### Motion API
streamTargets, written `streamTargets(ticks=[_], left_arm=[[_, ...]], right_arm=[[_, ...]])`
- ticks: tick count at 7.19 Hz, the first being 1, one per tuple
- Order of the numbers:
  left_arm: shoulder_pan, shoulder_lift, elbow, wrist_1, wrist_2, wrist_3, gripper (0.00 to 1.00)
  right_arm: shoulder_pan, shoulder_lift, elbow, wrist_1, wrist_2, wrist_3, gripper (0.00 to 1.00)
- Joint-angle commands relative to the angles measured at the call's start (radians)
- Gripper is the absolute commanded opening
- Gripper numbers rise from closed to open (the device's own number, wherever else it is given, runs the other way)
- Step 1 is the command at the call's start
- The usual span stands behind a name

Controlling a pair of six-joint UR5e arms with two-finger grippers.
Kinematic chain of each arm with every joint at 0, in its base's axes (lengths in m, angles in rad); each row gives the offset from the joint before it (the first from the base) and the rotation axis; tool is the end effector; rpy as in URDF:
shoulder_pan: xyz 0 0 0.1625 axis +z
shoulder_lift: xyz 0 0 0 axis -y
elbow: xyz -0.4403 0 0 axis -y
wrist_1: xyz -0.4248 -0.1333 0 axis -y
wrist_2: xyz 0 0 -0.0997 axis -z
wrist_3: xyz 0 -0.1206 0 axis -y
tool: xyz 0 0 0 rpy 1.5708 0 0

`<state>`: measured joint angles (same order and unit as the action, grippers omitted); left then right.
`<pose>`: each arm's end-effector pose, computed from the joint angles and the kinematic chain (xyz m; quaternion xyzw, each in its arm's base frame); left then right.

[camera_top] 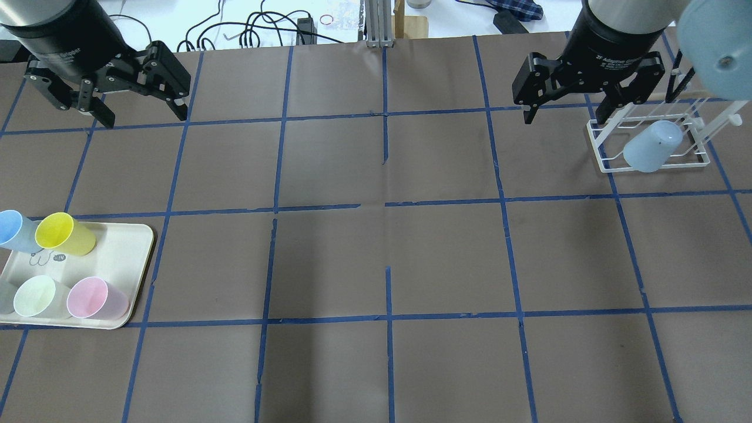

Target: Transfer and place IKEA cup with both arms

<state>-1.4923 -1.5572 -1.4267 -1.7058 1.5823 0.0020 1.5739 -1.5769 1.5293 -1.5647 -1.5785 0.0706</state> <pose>-0.0910 -0.5247 0.5512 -0.0383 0.9992 -0.0111 0.0062 0.1340 -0.5258 0.5066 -0.0338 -0.9992 0.0209 0.0031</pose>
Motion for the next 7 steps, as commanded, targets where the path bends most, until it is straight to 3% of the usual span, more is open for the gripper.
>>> streamTargets(ticks=[1, 7], left_arm=[[0.000, -0.001, 0.000, 0.002, 0.001, 0.003, 1.00], [-0.002, -0.006, -0.001, 0.000, -0.005, -0.005, 1.00]], right_arm=[[0.000, 0.003, -0.001, -0.002, 0.000, -0.003, 1.00], [-0.026, 0.008, -0.018, -0.017, -0.015, -0.058, 1.00]])
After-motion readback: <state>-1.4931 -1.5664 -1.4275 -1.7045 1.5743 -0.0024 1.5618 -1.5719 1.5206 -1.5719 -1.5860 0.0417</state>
